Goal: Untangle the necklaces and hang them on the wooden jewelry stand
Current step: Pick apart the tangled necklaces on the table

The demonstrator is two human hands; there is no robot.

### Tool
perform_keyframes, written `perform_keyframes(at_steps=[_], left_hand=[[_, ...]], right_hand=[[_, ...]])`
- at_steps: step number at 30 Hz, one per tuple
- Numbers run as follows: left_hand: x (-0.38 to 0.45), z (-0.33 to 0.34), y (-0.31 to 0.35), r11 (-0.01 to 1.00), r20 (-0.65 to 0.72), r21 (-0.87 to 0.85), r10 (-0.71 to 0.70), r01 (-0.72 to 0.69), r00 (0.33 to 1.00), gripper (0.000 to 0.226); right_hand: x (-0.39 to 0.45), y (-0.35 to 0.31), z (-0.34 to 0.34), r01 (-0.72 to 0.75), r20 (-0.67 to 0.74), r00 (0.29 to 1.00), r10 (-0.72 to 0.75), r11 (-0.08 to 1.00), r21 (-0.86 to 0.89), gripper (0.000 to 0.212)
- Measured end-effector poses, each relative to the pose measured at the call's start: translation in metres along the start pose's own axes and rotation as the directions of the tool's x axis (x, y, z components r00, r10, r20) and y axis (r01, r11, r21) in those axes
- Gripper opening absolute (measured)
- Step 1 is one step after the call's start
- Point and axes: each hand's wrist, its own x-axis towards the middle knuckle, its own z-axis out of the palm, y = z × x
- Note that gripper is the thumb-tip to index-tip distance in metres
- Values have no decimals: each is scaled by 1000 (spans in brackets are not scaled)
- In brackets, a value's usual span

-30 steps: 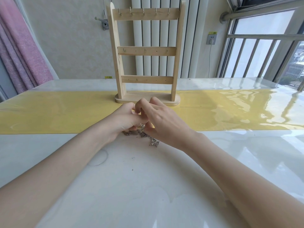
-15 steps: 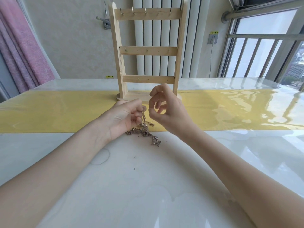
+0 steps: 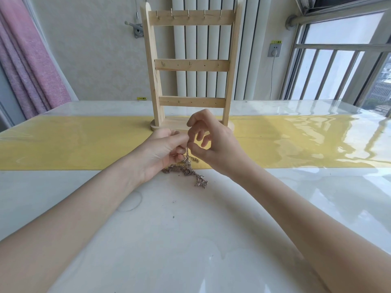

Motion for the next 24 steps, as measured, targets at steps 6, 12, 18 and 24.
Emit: perform_keyframes(at_steps=[6,12,18,24], left_hand=[[-2,0,-1,991,13,99,92,-92,996,29],[-2,4,-4,975,12,24,219,-219,976,27],[2,5,-6,978,8,-136,161,-159,987,29],[1,6,-5,932,-25,-152,329,-328,944,28]], right_hand=[[-1,0,3,24,5,1000,-24,999,-34,30],[0,-5,2,-12,-72,997,15,999,42,29],[0,-8,3,-38,-110,993,49,994,103,34],[2,-15,1,-234,-62,947,316,807,542,29]])
